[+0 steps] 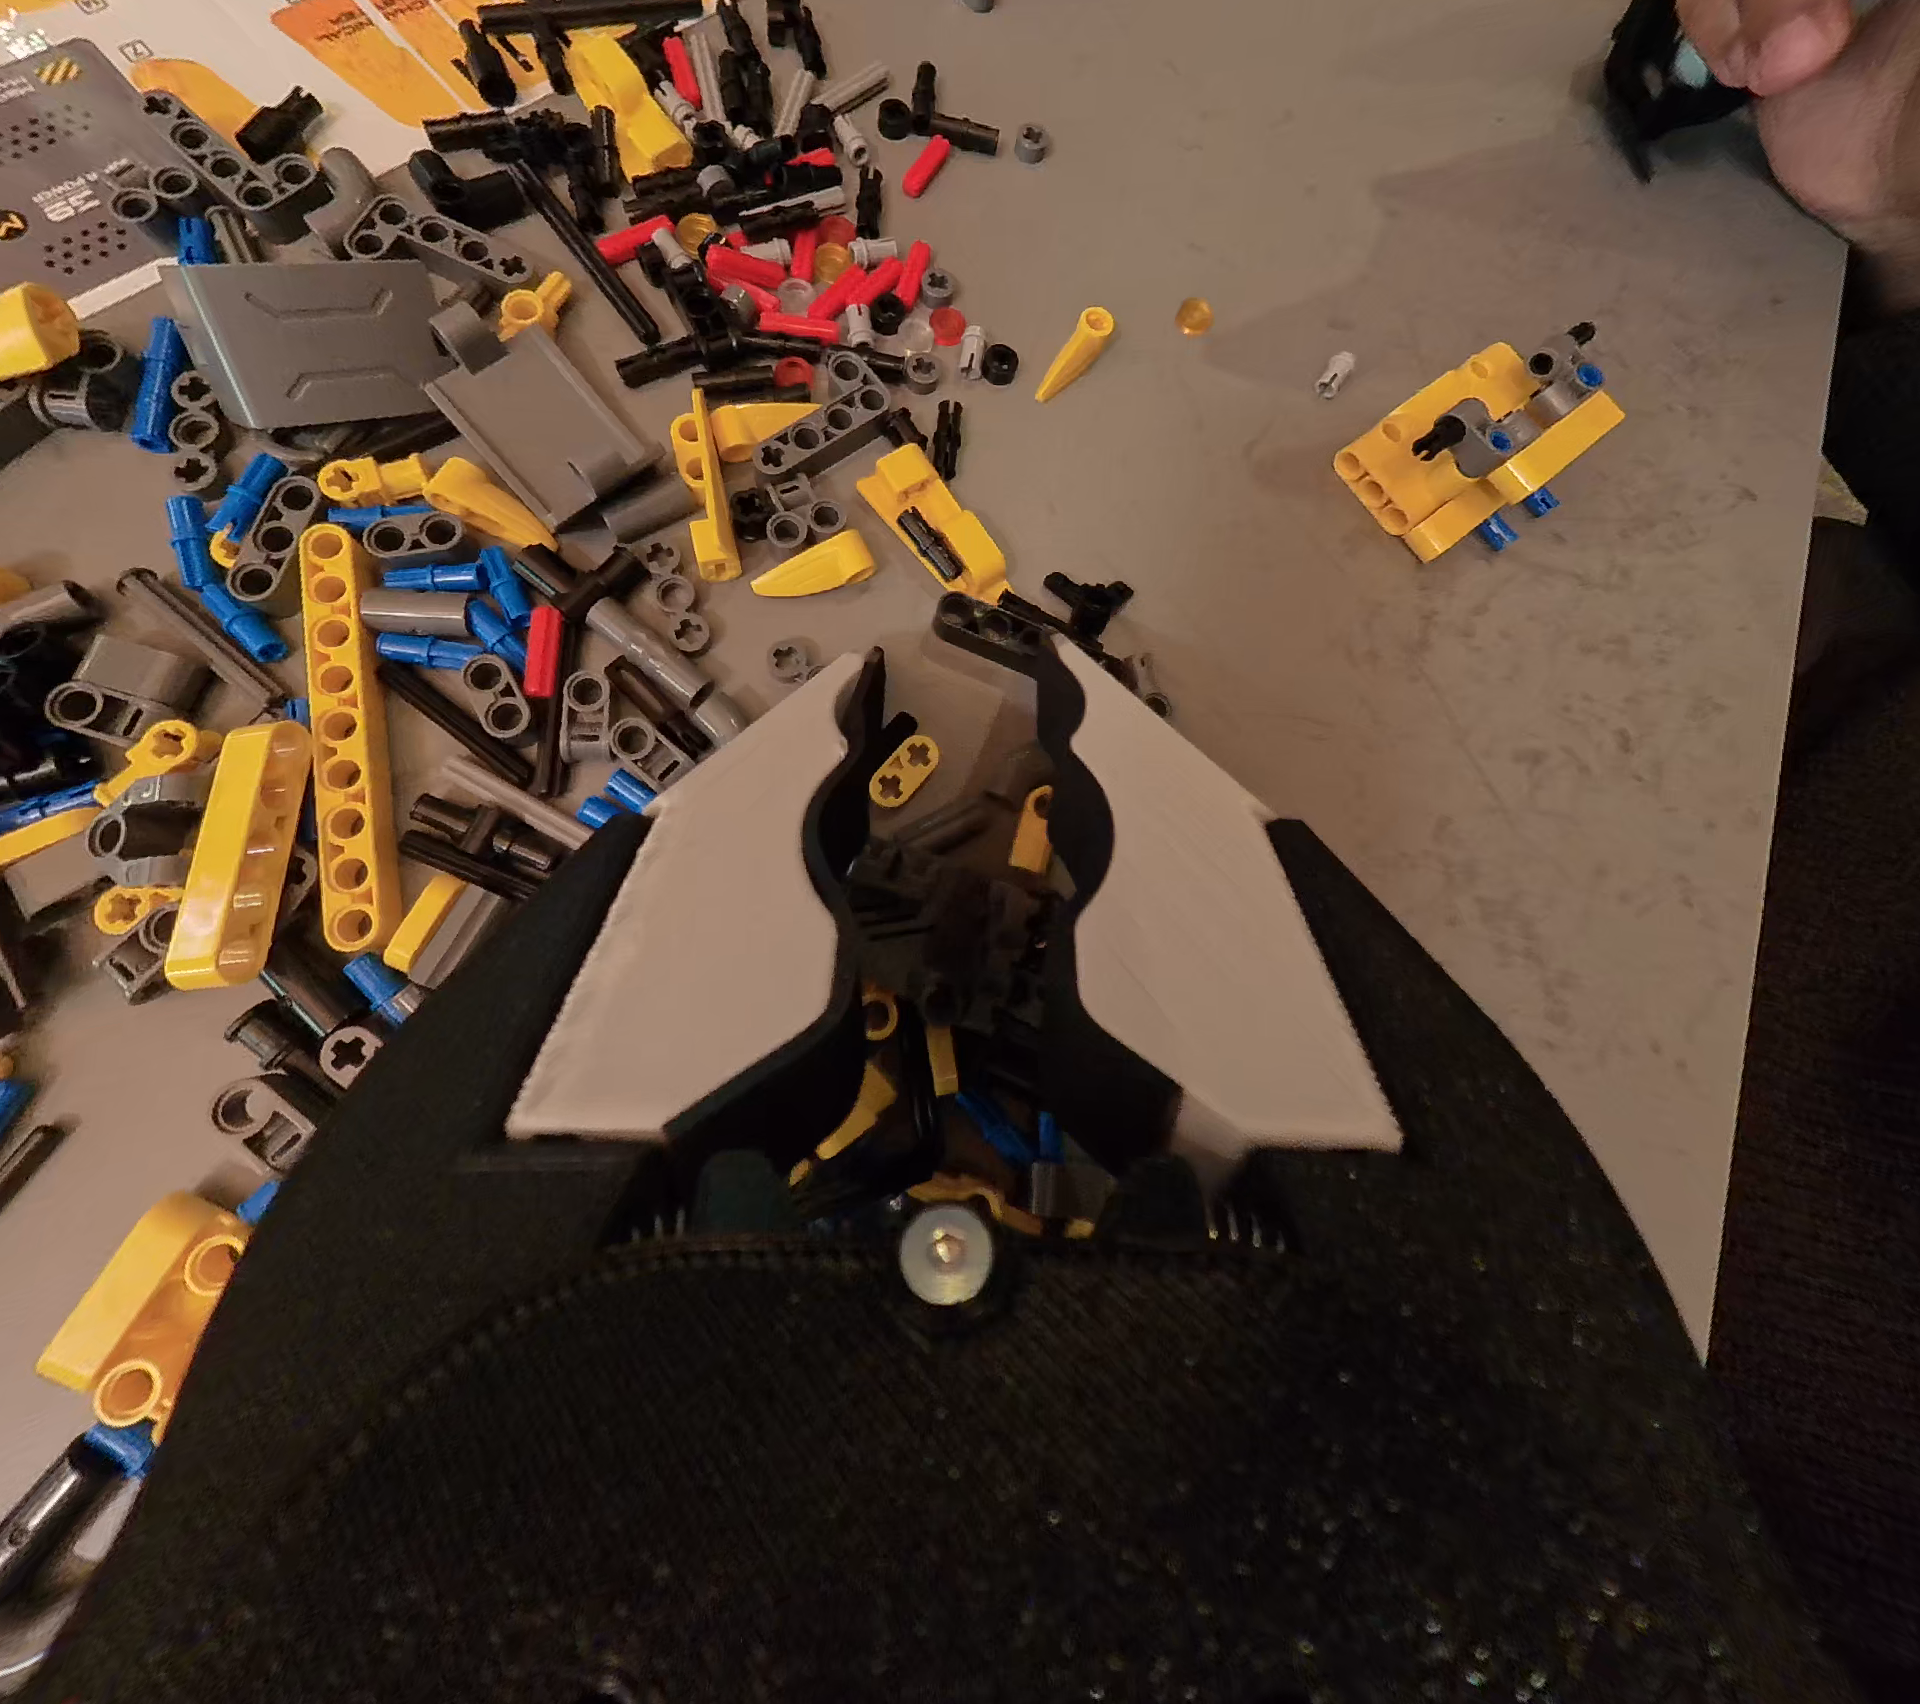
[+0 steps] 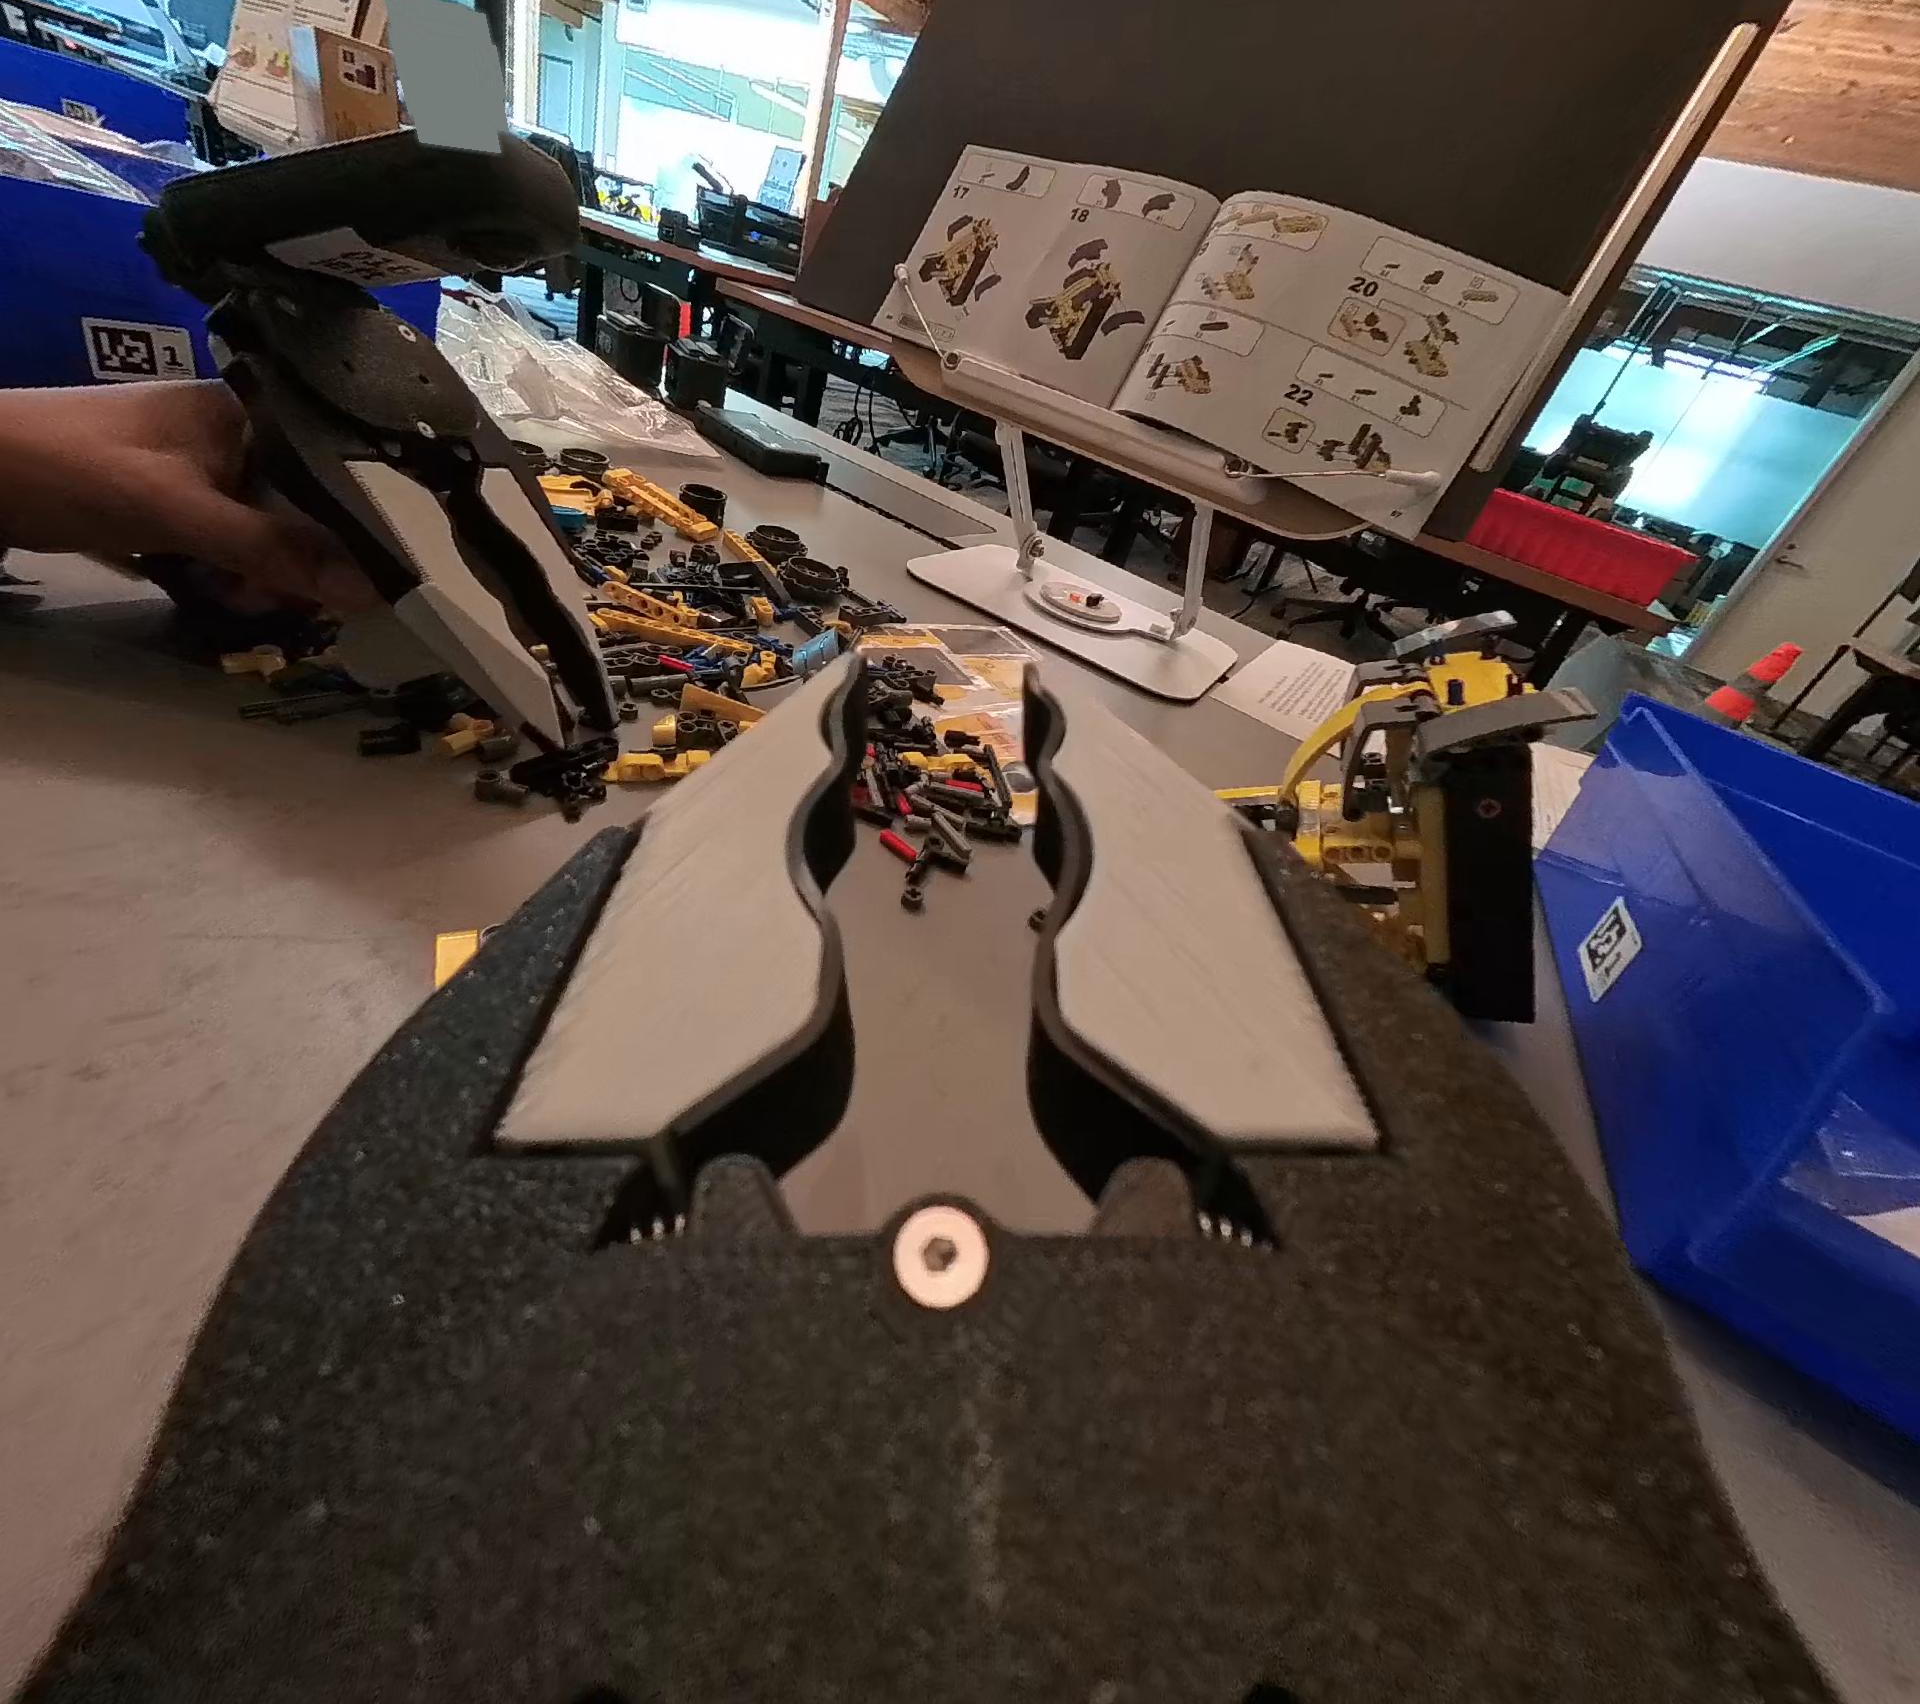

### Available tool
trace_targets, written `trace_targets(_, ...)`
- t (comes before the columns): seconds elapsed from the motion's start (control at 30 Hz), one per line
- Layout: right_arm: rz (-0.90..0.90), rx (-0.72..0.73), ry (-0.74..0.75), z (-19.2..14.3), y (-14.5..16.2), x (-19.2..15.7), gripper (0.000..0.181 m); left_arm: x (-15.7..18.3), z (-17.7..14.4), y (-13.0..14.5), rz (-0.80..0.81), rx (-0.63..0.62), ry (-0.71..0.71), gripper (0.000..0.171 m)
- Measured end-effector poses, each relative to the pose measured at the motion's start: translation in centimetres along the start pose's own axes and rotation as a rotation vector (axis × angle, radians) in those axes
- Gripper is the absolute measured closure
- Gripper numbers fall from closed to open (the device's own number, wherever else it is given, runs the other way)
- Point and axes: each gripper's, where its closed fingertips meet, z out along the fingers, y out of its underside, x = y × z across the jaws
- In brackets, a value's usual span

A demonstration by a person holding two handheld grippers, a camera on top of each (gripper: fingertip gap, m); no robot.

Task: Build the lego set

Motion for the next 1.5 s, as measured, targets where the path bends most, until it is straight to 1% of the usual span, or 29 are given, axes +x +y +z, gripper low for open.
trace_targets(0.03,-0.003,0.008,0.006,-0.1,-0.1,0.1,0.153,0.0,0.0,0.0,0.003,0.000,0.000,0.141)
trace_targets(0.1,-0.010,0.022,0.020,-0.2,-0.3,0.2,0.154,0.0,0.0,0.0,0.012,0.001,-0.012,0.131)
trace_targets(0.17,-0.018,0.033,0.032,-0.3,-0.4,0.3,0.155,-0.3,0.0,0.0,0.025,-0.001,-0.040,0.112)
trace_targets(0.2,-0.022,0.037,0.037,-0.3,-0.4,0.3,0.155,-0.2,0.1,-0.1,0.037,0.000,-0.044,0.107)
trace_targets(0.27,-0.029,0.042,0.044,-0.3,-0.5,0.3,0.155,0.4,0.0,-0.2,0.076,0.012,-0.026,0.107)
trace_targets(0.4,-0.042,0.050,0.057,-0.4,-0.6,0.3,0.157,1.7,-0.2,-1.0,0.148,0.061,0.016,0.115)
trace_targets(0.5,-0.052,0.065,0.081,-0.5,-0.8,0.6,0.158,1.7,0.1,-0.7,0.159,0.033,0.003,0.123)
trace_targets(0.6,-0.064,0.096,0.120,-0.9,-1.1,0.9,0.161,1.8,0.4,-0.4,0.178,0.010,-0.002,0.124)
trace_targets(0.8,-0.065,0.116,0.204,-1.3,-1.3,1.9,0.175,2.8,0.2,-0.4,0.205,0.023,0.049,0.124)
trace_targets(0.87,-0.056,0.114,0.214,-1.3,-1.3,2.2,0.176,2.8,0.4,-0.2,0.214,0.003,0.036,0.126)
trace_targets(0.93,-0.047,0.115,0.221,-1.4,-1.3,2.3,0.177,2.8,0.7,0.1,0.231,-0.023,0.025,0.132)
trace_targets(1.0,-0.042,0.118,0.224,-1.4,-1.3,2.4,0.176,2.9,0.7,0.0,0.260,-0.014,0.014,0.132)
trace_targets(1.13,-0.032,0.127,0.229,-1.6,-1.4,2.6,0.176,3.2,-0.2,-1.4,0.309,0.066,-0.015,0.131)
trace_targets(1.23,-0.006,0.139,0.239,-1.8,-1.5,3.0,0.177,4.7,-1.4,-3.9,0.334,0.177,-0.008,0.132)
trace_targets(1.3,0.021,0.147,0.247,-1.9,-1.5,3.4,0.177,6.1,-1.5,-5.5,0.360,0.227,-0.012,0.132)
trace_targets(1.33,0.036,0.152,0.251,-2.0,-1.5,3.6,0.177,6.8,-1.1,-6.2,0.367,0.232,-0.007,0.132)
trace_targets(1.4,0.032,0.162,0.267,-2.5,-1.6,4.3,0.177,8.4,0.6,-7.4,0.385,0.201,0.021,0.132)
trace_targets(1.47,-0.078,0.125,0.326,-3.9,-1.3,6.2,0.179,10.0,2.7,-8.7,0.411,0.165,0.043,0.132)
trace_targets(1.5,-0.142,0.094,0.388,-5.0,-1.0,7.7,0.181,11.1,3.9,-9.3,0.426,0.148,0.072,0.131)
